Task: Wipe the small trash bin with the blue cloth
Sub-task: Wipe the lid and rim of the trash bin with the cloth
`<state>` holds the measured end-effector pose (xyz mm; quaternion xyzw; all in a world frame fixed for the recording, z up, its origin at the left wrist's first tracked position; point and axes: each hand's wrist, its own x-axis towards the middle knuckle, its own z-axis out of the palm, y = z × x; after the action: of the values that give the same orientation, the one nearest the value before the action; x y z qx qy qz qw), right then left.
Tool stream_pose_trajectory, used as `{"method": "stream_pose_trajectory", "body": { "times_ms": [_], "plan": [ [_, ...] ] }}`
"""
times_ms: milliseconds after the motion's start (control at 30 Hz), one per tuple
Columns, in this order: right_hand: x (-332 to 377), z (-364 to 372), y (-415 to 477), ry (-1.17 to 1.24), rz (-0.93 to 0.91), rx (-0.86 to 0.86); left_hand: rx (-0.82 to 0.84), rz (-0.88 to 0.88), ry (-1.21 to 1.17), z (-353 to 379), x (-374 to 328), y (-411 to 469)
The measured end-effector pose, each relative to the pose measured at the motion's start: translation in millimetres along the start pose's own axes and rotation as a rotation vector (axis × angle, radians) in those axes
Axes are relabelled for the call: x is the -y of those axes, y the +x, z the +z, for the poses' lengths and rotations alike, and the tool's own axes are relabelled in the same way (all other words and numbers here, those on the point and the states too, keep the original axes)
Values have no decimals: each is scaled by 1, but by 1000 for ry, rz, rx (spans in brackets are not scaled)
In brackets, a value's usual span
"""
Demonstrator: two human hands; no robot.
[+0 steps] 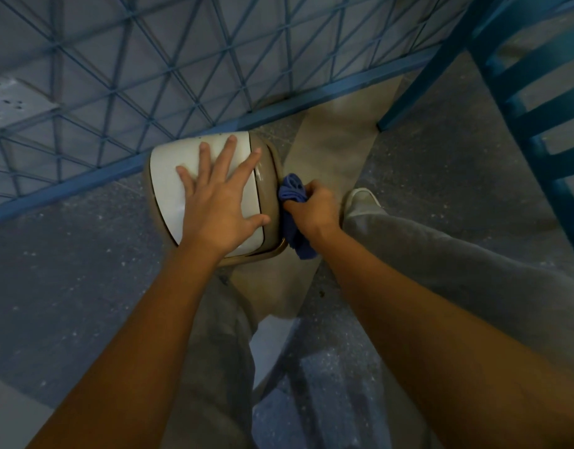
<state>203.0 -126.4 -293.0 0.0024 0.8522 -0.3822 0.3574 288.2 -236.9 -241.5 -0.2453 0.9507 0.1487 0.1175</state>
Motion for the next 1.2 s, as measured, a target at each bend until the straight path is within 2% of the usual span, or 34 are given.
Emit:
{"method": "stream_pose_trajectory", "body": {
  "times_ms": [300, 400, 500, 600, 667, 700, 800, 867, 933, 1033, 1200],
  "plan": [
    [10, -15, 6, -45, -64, 9, 27, -7, 0, -4, -3, 0],
    [20, -29, 1, 119, -90, -34, 39, -7, -23, -7, -3, -1],
    [26, -41, -4, 318, -57, 23, -17, -7, -112, -11, -5, -2],
    [22, -47, -7, 559, -7, 121, -181, -1, -315, -16, -15, -6],
    [19, -49, -12, 700, 12, 183, -249, -91, -533, -21, -25, -9],
    [18, -49, -15, 756, 21, 206, -231, -171, -673, -22, -30, -10],
    [15, -48, -22, 857, 47, 281, -22, -410, -1134, -22, -43, -13],
    [15, -47, -26, 913, 42, 336, 112, -438, -1309, -20, -44, -14],
    [16, -47, -28, 940, 6, 389, 178, -391, -1426, -20, -41, -15],
    [19, -50, -30, 879, -73, 387, 125, -368, -1511, -20, -38, -15],
    [22, -61, -30, 719, -199, 164, 17, -366, -1424, -18, -36, -15]
  ]
}}
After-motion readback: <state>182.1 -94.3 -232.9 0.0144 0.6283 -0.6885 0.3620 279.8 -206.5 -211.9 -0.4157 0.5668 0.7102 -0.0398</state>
